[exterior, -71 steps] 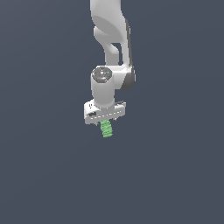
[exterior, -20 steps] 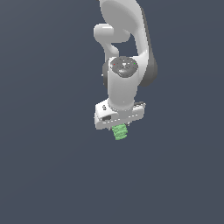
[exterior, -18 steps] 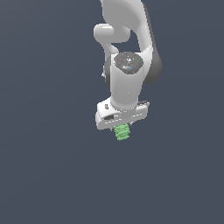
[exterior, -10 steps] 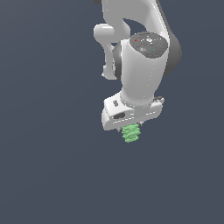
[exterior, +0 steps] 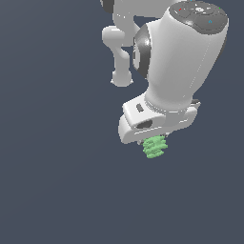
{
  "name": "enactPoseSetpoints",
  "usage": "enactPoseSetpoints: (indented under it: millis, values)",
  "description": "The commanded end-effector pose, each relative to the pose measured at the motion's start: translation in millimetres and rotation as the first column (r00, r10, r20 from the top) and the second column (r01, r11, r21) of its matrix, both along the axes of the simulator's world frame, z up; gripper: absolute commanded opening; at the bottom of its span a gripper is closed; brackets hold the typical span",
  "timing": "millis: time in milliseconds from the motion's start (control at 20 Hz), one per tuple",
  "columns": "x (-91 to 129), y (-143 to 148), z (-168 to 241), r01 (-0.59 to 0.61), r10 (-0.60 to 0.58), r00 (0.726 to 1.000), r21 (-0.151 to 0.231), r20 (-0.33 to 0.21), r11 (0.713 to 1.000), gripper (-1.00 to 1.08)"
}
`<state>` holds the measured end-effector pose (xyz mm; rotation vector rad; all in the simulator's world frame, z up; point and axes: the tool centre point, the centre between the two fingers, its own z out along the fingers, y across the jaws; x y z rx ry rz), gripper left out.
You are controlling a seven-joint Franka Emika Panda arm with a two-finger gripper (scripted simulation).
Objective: Pick up the object and move it to a goal position.
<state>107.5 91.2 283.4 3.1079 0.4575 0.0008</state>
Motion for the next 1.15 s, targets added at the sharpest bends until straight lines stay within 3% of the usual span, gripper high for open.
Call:
enactPoseSetpoints:
  millis: [0, 500, 1100]
  values:
    - [6.2, 5.1, 9.5, 0.000, 0.000, 1.000, 0.000, 0.000, 1.000, -1.00]
    - [23.5, 18.4, 33.9, 0.000, 0.000, 1.000, 0.000, 0.000, 1.000, -1.00]
    - [29.3, 22.4, 41.3, 0.000, 0.000, 1.000, 0.000, 0.000, 1.000, -1.00]
